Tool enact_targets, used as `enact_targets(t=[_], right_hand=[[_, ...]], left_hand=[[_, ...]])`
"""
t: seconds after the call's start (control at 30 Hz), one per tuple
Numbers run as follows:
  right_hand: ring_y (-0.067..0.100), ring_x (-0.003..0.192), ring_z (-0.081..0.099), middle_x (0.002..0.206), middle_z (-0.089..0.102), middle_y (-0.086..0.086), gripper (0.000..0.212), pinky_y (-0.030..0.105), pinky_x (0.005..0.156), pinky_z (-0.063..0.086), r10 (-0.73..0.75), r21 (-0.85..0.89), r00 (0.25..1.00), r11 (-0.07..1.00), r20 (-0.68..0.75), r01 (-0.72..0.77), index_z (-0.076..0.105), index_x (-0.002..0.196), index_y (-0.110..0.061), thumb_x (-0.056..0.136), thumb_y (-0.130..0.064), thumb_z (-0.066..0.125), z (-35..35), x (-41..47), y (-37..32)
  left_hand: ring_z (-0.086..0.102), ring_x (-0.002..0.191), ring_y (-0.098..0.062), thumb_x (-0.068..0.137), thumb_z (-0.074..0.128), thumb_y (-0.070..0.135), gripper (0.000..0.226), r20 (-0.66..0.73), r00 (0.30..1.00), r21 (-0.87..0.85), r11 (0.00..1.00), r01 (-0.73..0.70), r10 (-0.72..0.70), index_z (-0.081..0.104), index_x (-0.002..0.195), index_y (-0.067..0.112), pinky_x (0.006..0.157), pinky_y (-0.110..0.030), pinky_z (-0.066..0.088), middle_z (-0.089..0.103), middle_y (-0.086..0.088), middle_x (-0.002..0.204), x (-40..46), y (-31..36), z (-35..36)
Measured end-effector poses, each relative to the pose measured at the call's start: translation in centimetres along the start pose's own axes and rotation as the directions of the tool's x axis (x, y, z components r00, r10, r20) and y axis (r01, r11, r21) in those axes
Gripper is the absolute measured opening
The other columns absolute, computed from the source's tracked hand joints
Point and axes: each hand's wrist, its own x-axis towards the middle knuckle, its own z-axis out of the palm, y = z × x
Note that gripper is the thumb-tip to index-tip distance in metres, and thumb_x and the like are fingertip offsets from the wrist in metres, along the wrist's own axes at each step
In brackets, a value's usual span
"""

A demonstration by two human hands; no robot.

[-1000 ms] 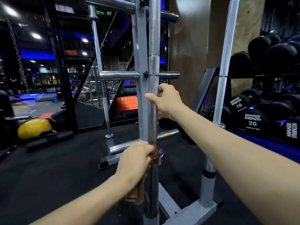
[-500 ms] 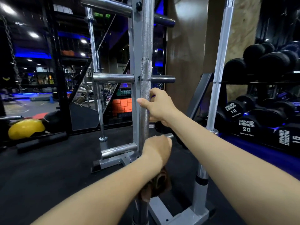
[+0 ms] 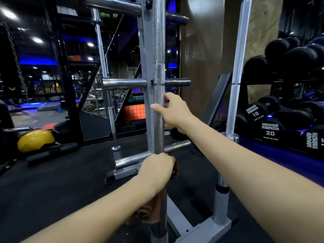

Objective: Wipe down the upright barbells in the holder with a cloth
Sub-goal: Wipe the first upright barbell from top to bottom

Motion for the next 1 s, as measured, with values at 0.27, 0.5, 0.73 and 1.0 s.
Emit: enact_targets(t=[0.27, 0.5, 0.73, 1.0], right_hand=[[0.027, 0.077, 0.065, 0.117, 0.056, 0.012, 0.055, 0.038, 0.056, 0.059, 0.037, 0.028, 0.999, 0.999, -0.023, -0.036, 0.042, 0.135, -0.010, 0.090, -0.035, 0.062, 0.2, 0.0, 0.0], [0.033, 0.098, 0.063, 0.110, 0.064, 0.011, 0.043, 0.055, 0.083, 0.053, -0.019, -0.013, 0.994, 1.000, -0.105, 0.017, 0.054, 0.116, -0.014, 0.085, -0.042, 0.064, 0.9, -0.2, 0.4], [0.034, 0.095, 0.064, 0.103, 0.064, 0.013, 0.035, 0.053, 0.081, 0.055, -0.003, 0.024, 0.989, 1.000, -0.148, 0.007, 0.056, 0.113, -0.015, 0.088, -0.037, 0.065, 1.1, -0.5, 0.3], [0.017, 0.078, 0.058, 0.090, 0.062, 0.001, 0.029, 0.028, 0.062, 0.045, 0.004, 0.064, 0.978, 0.998, -0.207, 0.010, 0.057, 0.116, -0.021, 0.088, -0.026, 0.066, 2.3, -3.6, 2.1]], left_hand=[[0.058, 0.084, -0.012, 0.088, 0.056, 0.022, 0.020, -0.030, 0.999, -0.324, 0.946, 0.010, -0.021, 0.046, 0.072, 0.027, 0.074, -0.024, 0.042, 0.061, 0.007, 0.089, -3.8, -6.4, 0.8], [0.060, 0.083, -0.017, 0.092, 0.054, 0.024, 0.010, -0.197, 0.959, -0.494, 0.866, 0.081, -0.202, 0.062, 0.089, 0.020, 0.073, -0.031, 0.045, 0.059, 0.008, 0.087, -2.6, -6.2, 2.9], [0.047, 0.094, -0.011, 0.090, 0.054, 0.015, 0.018, -0.352, 0.919, -0.548, 0.835, -0.051, -0.175, 0.060, 0.103, 0.027, 0.079, -0.029, 0.042, 0.053, 0.015, 0.106, -5.5, -3.0, 5.3], [0.049, 0.095, -0.008, 0.063, 0.080, 0.006, 0.049, -0.607, 0.769, -0.498, 0.850, -0.172, -0.201, 0.060, 0.105, 0.022, 0.064, -0.024, 0.054, 0.058, 0.013, 0.104, -5.7, -2.5, 9.5]])
